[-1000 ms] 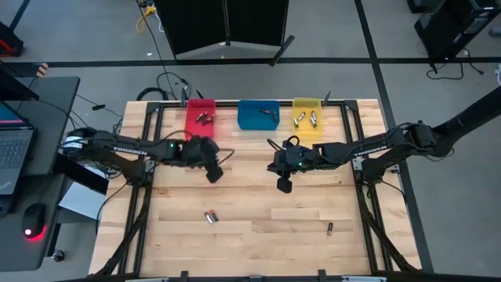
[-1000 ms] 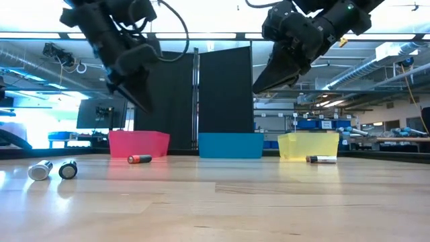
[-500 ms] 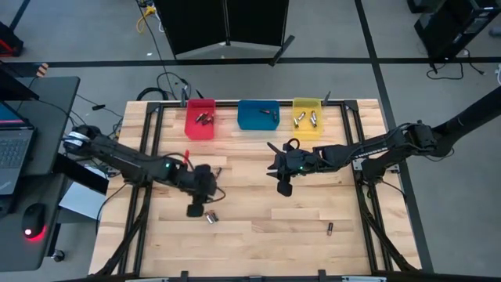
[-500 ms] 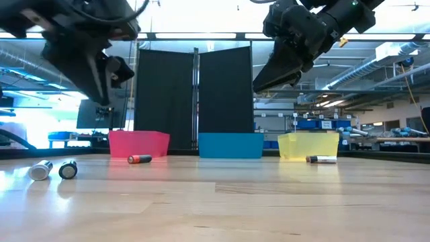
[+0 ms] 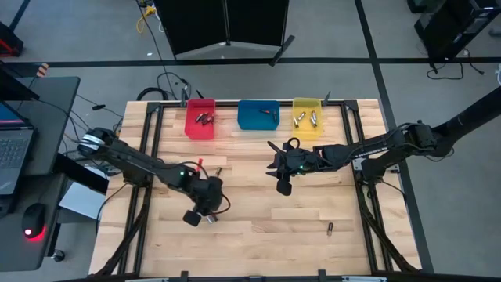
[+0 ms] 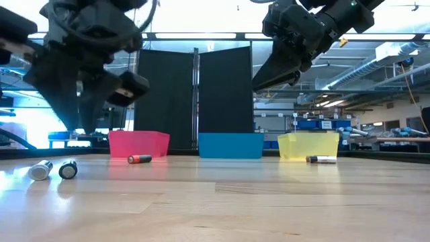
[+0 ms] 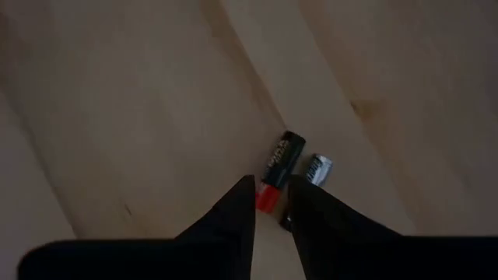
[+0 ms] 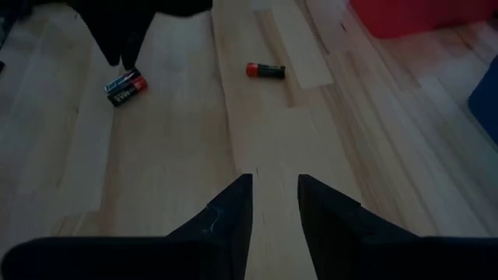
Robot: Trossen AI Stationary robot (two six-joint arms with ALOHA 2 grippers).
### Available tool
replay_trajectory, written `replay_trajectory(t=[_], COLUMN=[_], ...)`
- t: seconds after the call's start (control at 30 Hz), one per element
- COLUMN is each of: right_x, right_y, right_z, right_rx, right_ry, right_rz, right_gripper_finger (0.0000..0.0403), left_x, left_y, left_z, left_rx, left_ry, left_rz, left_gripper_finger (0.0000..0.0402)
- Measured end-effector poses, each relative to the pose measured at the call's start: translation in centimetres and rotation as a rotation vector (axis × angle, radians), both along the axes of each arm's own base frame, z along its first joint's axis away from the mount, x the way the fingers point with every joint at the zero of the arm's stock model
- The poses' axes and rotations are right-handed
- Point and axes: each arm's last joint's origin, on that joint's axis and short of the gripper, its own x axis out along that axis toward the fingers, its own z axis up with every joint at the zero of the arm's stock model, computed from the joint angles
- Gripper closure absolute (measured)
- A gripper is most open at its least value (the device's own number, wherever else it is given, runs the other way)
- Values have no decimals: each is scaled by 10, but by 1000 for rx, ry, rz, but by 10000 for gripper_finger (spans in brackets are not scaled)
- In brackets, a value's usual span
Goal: Sort batteries
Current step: Put the orange battery into the blue bin
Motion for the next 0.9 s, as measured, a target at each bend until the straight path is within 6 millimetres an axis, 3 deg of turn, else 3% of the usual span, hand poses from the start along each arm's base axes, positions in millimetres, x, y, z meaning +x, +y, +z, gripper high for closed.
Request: replay_trajectory(t=[0.43, 0.9], right_x=[0, 0], right_y=[0, 0], right_z=[0, 0], right_rx=[5, 2], right_ry=[5, 6], right_rz=[-2, 0], right_gripper_finger=[288, 288], left_x=[11, 12], left_y=[-4, 0], left_z=[-22, -25], left_rx=[59, 211], left_ry=[93, 48], left_rz=[-80, -129], left_gripper_finger=[245, 243])
